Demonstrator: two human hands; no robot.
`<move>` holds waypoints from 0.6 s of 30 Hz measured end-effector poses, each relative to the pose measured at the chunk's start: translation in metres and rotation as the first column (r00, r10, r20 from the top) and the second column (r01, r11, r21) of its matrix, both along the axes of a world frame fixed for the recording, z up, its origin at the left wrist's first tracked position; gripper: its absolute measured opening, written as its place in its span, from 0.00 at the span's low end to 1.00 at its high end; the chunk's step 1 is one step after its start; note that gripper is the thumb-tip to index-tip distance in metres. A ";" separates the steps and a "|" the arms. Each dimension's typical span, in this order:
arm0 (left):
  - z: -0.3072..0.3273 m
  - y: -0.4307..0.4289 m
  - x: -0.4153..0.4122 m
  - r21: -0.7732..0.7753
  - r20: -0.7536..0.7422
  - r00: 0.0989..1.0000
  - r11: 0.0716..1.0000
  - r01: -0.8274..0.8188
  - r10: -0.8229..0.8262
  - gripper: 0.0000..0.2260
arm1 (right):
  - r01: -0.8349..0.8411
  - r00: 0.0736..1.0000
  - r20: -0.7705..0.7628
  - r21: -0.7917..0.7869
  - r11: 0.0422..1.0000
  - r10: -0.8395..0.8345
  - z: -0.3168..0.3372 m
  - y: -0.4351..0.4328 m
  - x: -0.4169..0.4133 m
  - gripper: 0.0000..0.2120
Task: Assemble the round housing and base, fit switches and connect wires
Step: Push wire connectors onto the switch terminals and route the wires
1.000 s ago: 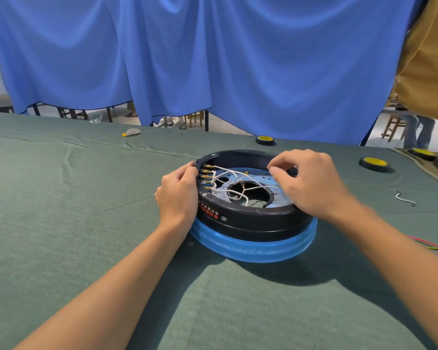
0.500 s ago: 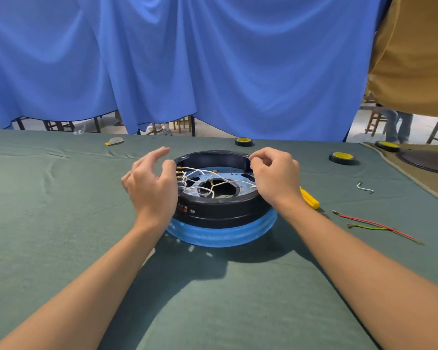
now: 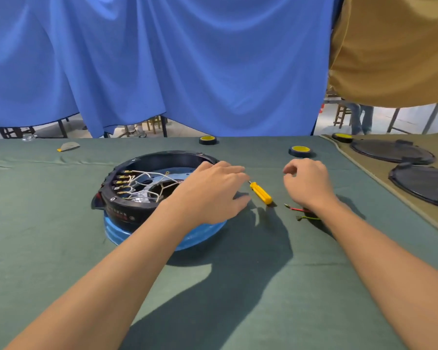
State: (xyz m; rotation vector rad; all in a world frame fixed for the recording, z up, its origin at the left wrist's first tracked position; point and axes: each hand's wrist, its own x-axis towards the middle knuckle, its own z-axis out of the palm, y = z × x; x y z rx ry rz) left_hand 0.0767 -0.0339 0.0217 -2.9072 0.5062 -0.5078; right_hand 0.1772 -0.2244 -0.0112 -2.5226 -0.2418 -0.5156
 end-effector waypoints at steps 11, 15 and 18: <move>0.007 0.003 0.002 -0.235 -0.233 0.972 0.972 -0.030 -0.027 0.23 | 0.307 0.930 -0.085 -0.353 0.884 -0.357 -0.015 -0.014 0.011 0.08; 0.012 0.009 -0.001 -0.414 -0.299 0.951 0.909 -0.051 -0.083 0.21 | 0.333 0.934 -0.027 -0.289 0.898 -0.355 -0.015 -0.018 0.014 0.08; 0.013 0.011 -0.002 -0.527 -0.301 0.947 0.847 -0.066 -0.114 0.20 | 0.322 0.940 -0.039 -0.217 0.922 -0.338 -0.014 -0.020 0.015 0.11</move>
